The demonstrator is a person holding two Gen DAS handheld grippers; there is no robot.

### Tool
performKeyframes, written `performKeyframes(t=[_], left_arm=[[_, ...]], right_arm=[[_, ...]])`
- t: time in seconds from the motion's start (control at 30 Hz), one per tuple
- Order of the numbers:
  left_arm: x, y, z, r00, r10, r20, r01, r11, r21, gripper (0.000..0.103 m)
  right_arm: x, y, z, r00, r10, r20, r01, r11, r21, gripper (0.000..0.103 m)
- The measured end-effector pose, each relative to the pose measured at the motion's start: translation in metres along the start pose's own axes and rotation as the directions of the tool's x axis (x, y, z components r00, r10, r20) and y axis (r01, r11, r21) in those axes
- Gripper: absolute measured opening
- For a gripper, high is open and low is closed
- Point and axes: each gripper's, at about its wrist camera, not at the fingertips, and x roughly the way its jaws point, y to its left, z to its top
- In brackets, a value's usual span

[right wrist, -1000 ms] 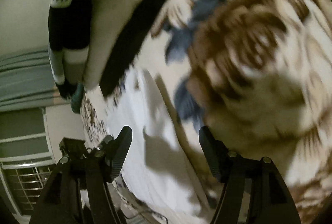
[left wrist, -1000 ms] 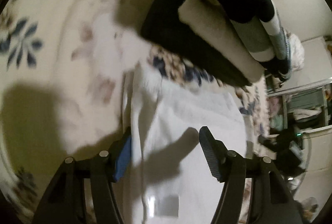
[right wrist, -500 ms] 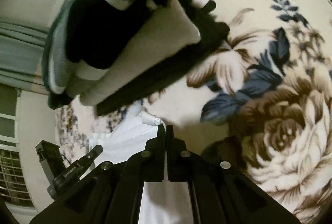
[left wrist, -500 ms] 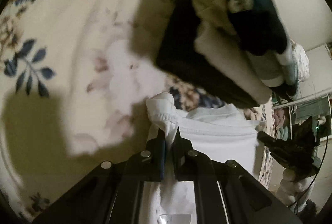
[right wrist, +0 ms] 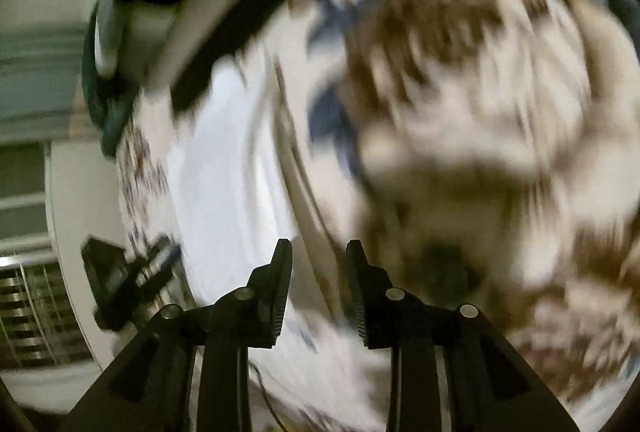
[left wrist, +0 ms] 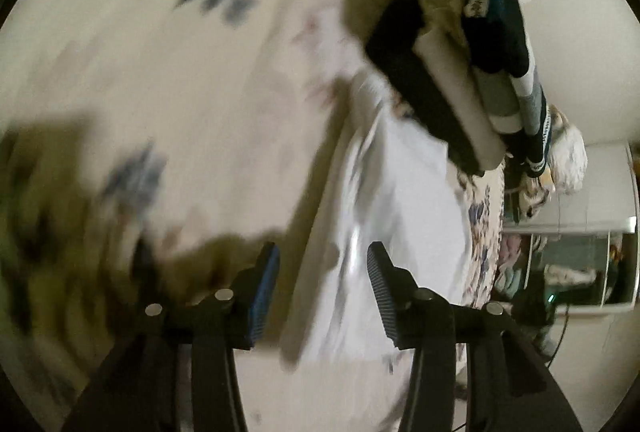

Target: Fold small clothes

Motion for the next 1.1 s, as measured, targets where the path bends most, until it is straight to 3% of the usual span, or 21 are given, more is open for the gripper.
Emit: performKeyframes(t=[0.1,0.17,0.27,0.3,0.37,0.47,0.53,0.6,0.7,0.73,0.83,0.87,0.93,1.0,1.1], left_arm=[[-0.012,0.007,-0.034,1.0,-0.013,-0.007,0.013,0.996,-0.085,0.043],[-0.015,0.007,-0.053,0.998,-0.06,-0.018,0.057,0.987,-0.148,0.043],[0.005,-0.009,-0.072,0.991,-0.126,-0.046,0.115,0.973,-0.2,0.055],[0.011,-0.013,-0.074,0.99,-0.129,-0.054,0.116,0.972,-0.203,0.058],[0.025,-0.019,-0.078,0.987,-0.143,-0.08,0.123,0.97,-0.211,0.058],[0.039,-0.029,-0.079,0.984,-0.162,-0.077,0.143,0.967,-0.209,0.058],[0.047,-0.03,-0.08,0.981,-0.18,-0.074,0.16,0.963,-0.218,0.058],[0.061,-0.028,-0.079,0.976,-0.207,-0.064,0.183,0.947,-0.264,0.058],[0.079,-0.014,-0.079,0.963,-0.268,-0.032,0.236,0.896,-0.375,0.058],[0.083,-0.008,-0.078,0.957,-0.289,-0.002,0.263,0.871,-0.416,0.058],[0.084,-0.001,-0.076,0.952,-0.301,0.049,0.289,0.839,-0.461,0.058],[0.083,-0.001,-0.074,0.952,-0.3,0.059,0.292,0.837,-0.462,0.058],[0.081,-0.002,-0.072,0.954,-0.292,0.067,0.289,0.842,-0.455,0.058],[0.08,-0.001,-0.071,0.955,-0.289,0.063,0.286,0.846,-0.451,0.058],[0.082,-0.002,-0.067,0.956,-0.286,0.071,0.286,0.844,-0.454,0.058]], right_arm=[[0.014,0.003,-0.029,0.997,-0.067,-0.042,0.064,0.995,-0.076,0.03],[0.026,0.007,-0.038,0.994,-0.092,-0.051,0.085,0.989,-0.117,0.03],[0.041,0.017,-0.04,0.992,-0.119,-0.035,0.112,0.979,-0.172,0.03],[0.049,0.027,-0.039,0.989,-0.148,-0.014,0.142,0.968,-0.206,0.024],[0.059,0.043,-0.042,0.969,-0.244,0.041,0.246,0.928,-0.279,0.002],[0.047,0.063,-0.044,0.922,-0.349,0.167,0.386,0.861,-0.332,0.002],[0.05,0.072,-0.051,0.876,-0.431,0.217,0.483,0.799,-0.358,0.002],[0.056,0.074,-0.052,0.88,-0.434,0.195,0.476,0.805,-0.354,0.002],[0.061,0.071,-0.054,0.9,-0.402,0.169,0.436,0.837,-0.33,0.002],[0.06,0.064,-0.051,0.91,-0.389,0.142,0.414,0.861,-0.294,0.002],[0.051,0.034,-0.048,0.941,-0.331,0.074,0.338,0.93,-0.142,0.009],[0.043,0.022,-0.046,0.957,-0.284,0.062,0.288,0.955,-0.068,0.014],[0.031,0.0,-0.05,0.988,-0.143,0.055,0.139,0.987,0.078,0.034],[0.025,-0.022,-0.06,0.996,0.034,0.081,-0.051,0.975,0.217,0.058],[0.042,-0.04,-0.072,0.965,0.242,0.099,-0.262,0.901,0.347,0.067]])
